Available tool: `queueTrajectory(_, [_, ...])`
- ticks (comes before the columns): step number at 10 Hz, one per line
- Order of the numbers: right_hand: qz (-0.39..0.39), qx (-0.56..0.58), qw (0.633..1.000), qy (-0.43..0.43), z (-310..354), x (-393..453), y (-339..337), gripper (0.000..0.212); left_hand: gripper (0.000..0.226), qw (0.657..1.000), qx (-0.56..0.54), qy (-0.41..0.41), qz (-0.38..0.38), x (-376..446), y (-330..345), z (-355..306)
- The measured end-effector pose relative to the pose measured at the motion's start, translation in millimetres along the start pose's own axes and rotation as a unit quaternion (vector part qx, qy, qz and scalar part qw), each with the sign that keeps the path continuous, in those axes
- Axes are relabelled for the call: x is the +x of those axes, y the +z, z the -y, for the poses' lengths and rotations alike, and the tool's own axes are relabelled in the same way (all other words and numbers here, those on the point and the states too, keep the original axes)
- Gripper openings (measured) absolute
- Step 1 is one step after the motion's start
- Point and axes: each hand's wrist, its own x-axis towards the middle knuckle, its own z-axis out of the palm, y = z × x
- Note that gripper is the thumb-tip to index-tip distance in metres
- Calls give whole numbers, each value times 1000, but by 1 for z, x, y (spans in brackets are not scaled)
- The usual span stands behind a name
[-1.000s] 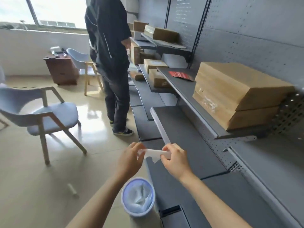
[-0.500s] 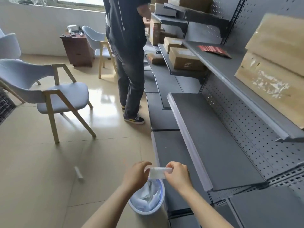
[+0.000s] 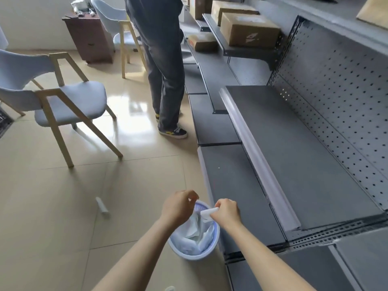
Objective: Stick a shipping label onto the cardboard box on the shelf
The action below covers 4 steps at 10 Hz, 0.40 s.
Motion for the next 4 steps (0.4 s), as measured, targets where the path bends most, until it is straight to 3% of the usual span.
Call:
queueTrajectory(2, [6, 22, 1000, 16, 0, 18, 24, 5, 25, 1000, 12, -18, 9, 13, 17, 13])
queueTrajectory(3, [42, 8, 999, 6, -3, 27, 37, 51, 25, 1000, 13, -25, 6, 17, 24, 21])
queueTrajectory(4, [46, -7, 999, -6, -2, 21, 32, 66, 26, 999, 21, -33, 4, 14, 18, 22])
